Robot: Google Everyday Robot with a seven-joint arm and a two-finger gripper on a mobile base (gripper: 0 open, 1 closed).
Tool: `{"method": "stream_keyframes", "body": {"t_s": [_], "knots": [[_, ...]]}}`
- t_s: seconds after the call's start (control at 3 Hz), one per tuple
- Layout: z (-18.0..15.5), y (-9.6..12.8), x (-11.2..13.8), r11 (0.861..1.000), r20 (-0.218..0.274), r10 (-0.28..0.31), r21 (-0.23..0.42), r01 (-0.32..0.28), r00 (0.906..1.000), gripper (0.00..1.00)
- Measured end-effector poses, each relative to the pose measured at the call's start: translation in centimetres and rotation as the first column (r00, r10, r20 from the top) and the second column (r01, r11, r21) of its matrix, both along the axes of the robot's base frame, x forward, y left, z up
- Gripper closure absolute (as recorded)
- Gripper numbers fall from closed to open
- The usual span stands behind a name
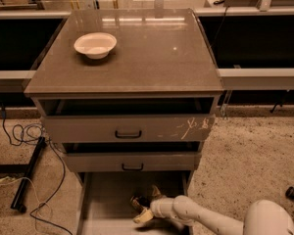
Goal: Place orange can into bottom drawer
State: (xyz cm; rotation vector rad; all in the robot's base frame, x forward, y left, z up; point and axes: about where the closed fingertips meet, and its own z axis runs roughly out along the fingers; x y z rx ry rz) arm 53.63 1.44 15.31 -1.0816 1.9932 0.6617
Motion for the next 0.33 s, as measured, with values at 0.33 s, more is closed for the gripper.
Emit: {"method": "stream_keyframes", "body": {"t_s": [0.33], "knots": [[0.00,0.00,0.00,1.000,0.000,0.000,0.000,0.000,1.0000,0.00]]}}
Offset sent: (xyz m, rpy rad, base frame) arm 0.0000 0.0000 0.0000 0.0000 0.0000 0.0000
